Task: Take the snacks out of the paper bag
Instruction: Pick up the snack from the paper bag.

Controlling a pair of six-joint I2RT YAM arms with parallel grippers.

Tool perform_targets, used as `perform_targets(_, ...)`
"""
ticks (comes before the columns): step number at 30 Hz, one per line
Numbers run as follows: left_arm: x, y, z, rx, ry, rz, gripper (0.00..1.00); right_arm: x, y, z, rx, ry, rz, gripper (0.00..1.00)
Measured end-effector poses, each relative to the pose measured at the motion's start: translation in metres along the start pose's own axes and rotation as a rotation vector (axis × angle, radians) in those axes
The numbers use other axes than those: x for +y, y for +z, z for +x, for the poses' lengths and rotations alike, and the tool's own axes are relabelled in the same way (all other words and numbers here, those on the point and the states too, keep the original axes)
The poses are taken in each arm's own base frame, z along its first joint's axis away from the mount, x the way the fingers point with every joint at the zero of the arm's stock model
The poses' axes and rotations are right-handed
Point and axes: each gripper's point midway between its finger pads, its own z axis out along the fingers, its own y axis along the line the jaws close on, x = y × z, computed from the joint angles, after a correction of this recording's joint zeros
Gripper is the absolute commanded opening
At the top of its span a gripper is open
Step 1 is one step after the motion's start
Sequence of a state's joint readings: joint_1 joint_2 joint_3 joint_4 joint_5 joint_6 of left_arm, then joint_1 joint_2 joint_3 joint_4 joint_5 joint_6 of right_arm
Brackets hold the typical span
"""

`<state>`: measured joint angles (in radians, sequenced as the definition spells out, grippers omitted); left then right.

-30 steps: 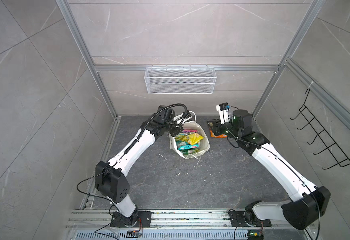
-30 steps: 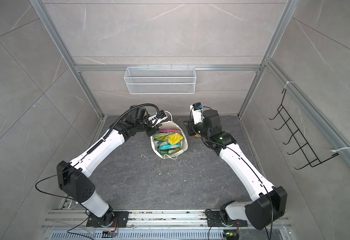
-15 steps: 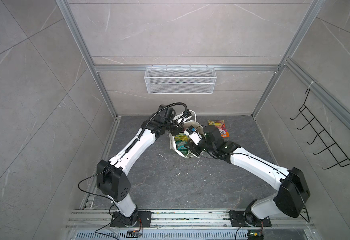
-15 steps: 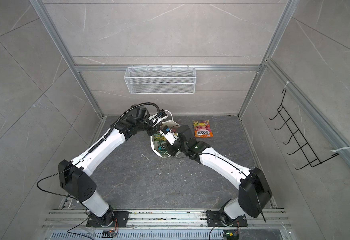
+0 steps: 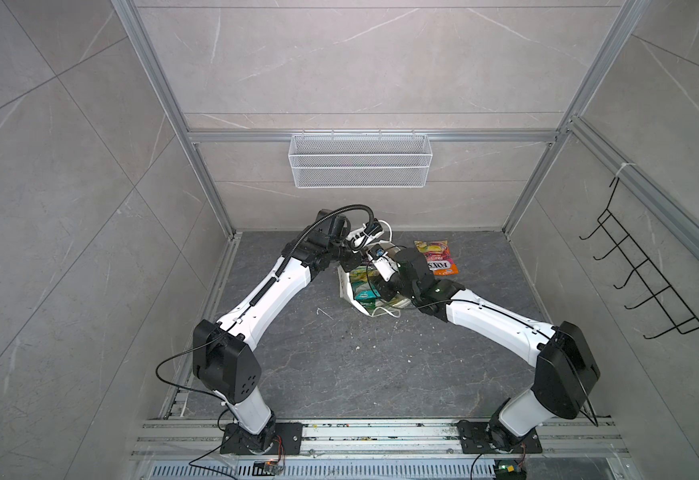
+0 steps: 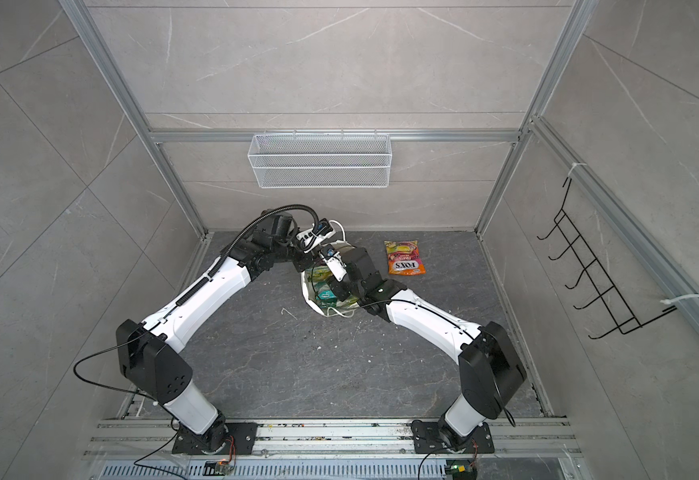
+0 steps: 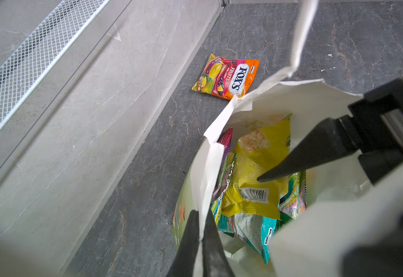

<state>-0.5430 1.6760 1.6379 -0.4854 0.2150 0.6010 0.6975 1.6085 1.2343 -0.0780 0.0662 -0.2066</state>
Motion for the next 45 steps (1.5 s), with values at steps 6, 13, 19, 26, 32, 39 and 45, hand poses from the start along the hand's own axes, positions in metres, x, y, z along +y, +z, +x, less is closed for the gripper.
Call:
perform_targets(6,0.000,0.000,0.000,0.000,0.000,0.000,0.00,-0.008,0.005,-0.003,0.006,0.000,0.044,0.57)
perform_targets(13,0.000,0.000,0.000,-0.001,0.001,0.002,0.00,-0.001,0.016,0.012,0.055,-0.013,0.042,0.60)
perform_targets(19,-0.001,0.000,-0.001,-0.002,0.001,0.003,0.00,-0.001,0.023,0.020,0.080,-0.028,0.057,0.53)
perform_targets(26,-0.001,0.000,-0.001,-0.003,0.001,0.004,0.00,-0.003,0.037,0.035,0.126,-0.041,0.082,0.35)
perform_targets(32,-0.001,0.000,-0.001,-0.002,0.000,0.004,0.00,-0.006,0.038,0.035,0.126,-0.038,0.105,0.23)
perform_targets(39,-0.001,0.000,0.000,-0.002,0.000,0.004,0.00,-0.008,0.038,0.035,0.128,-0.037,0.113,0.10)
perform_targets(45,-0.001,0.000,-0.001,-0.003,0.000,0.003,0.00,-0.007,0.038,0.035,0.126,-0.031,0.111,0.00)
